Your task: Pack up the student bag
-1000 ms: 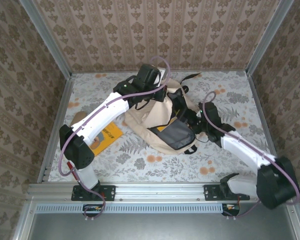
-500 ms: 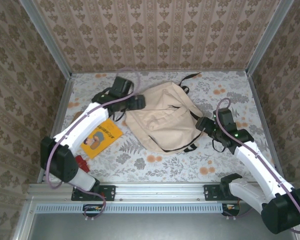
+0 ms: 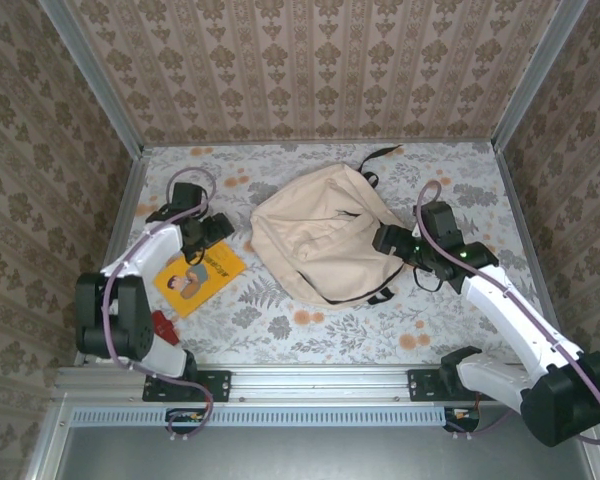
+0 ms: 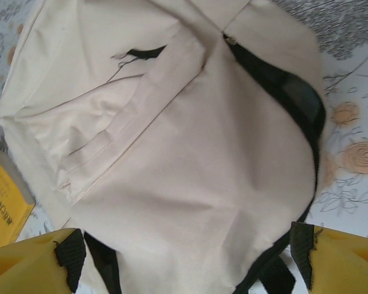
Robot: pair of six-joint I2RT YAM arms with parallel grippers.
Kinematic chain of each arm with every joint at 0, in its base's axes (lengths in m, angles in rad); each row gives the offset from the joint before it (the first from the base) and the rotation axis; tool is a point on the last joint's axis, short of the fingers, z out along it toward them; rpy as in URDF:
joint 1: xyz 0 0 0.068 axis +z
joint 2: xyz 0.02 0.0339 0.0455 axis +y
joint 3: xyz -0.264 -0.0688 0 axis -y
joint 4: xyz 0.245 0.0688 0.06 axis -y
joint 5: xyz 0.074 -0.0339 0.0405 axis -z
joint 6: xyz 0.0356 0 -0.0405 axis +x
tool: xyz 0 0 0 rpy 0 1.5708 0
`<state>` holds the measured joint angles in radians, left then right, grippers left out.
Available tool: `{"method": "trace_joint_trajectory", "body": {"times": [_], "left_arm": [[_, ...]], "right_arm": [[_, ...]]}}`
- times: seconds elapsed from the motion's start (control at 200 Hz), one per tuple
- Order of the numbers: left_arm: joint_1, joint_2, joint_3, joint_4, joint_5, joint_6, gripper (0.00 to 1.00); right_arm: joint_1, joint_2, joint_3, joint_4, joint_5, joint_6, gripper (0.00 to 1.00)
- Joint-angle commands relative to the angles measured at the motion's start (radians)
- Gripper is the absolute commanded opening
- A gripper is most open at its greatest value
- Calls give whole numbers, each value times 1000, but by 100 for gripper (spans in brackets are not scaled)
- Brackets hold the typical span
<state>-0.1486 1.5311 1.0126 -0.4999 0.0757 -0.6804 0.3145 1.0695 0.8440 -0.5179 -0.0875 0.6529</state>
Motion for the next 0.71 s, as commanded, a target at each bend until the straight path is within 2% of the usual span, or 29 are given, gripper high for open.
{"method": "trace_joint_trajectory", "body": {"times": [0.0,0.14,0.25,0.38,0.53,0.7], "left_arm": [[5,85,77,42,39,8,81],[-1,197,151,11,15,-11,71],[-21,264,222,-38,-34,3,69],[-38,331,261,-65,-39,6,66],[-82,354,236,-79,-39,-7,64],[-144,311,151,-65,-27,-40,64]], "right_arm": [[13,13,25,19,-38,-12,93],[17,14,21,11,-38,-11,95],[19,12,20,5,-40,-12,96],[18,8,18,-4,-40,-12,96],[19,0,14,-14,-37,-13,96],[19,-9,13,-14,-35,-15,96]]}}
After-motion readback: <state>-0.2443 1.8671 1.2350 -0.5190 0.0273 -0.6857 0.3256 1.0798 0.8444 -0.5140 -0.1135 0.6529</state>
